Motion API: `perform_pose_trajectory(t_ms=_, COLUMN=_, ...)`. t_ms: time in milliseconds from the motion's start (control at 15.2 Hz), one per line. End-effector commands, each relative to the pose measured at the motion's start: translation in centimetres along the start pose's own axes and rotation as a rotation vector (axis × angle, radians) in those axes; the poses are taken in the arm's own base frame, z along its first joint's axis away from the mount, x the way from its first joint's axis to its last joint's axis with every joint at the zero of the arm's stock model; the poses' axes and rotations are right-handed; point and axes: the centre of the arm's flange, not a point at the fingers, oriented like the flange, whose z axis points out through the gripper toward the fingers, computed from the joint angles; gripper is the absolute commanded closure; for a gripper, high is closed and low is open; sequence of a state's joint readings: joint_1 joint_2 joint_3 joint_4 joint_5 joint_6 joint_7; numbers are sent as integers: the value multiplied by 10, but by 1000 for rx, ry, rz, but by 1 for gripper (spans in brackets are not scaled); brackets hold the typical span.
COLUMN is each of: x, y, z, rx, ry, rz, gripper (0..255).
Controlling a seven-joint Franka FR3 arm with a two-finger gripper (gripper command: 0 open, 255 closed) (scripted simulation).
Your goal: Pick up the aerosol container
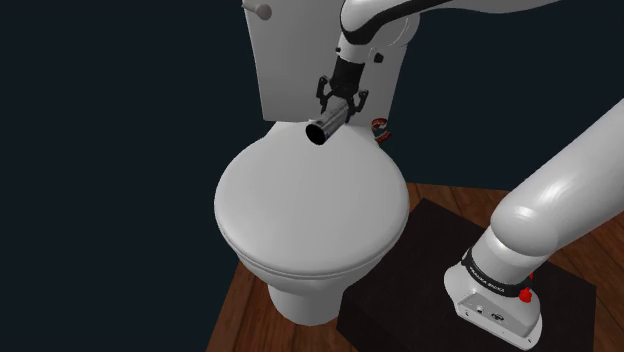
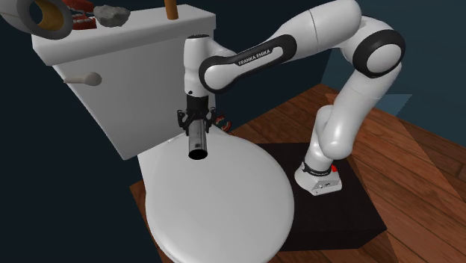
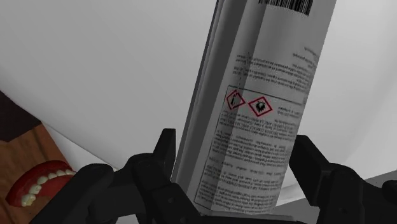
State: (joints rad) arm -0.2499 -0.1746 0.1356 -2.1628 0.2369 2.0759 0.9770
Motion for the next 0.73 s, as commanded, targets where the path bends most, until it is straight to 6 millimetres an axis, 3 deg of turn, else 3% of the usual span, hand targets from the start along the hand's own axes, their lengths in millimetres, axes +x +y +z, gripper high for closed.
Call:
perform_pose_trajectory(t_ms=0, x=-1, y=-2, z=-11, rx=0, ry=0, rz=0, gripper=255)
perform_pose_trajectory(t_ms=660, x=-7, y=-10, z=-58, rx=0, ry=0, rz=0, gripper=255)
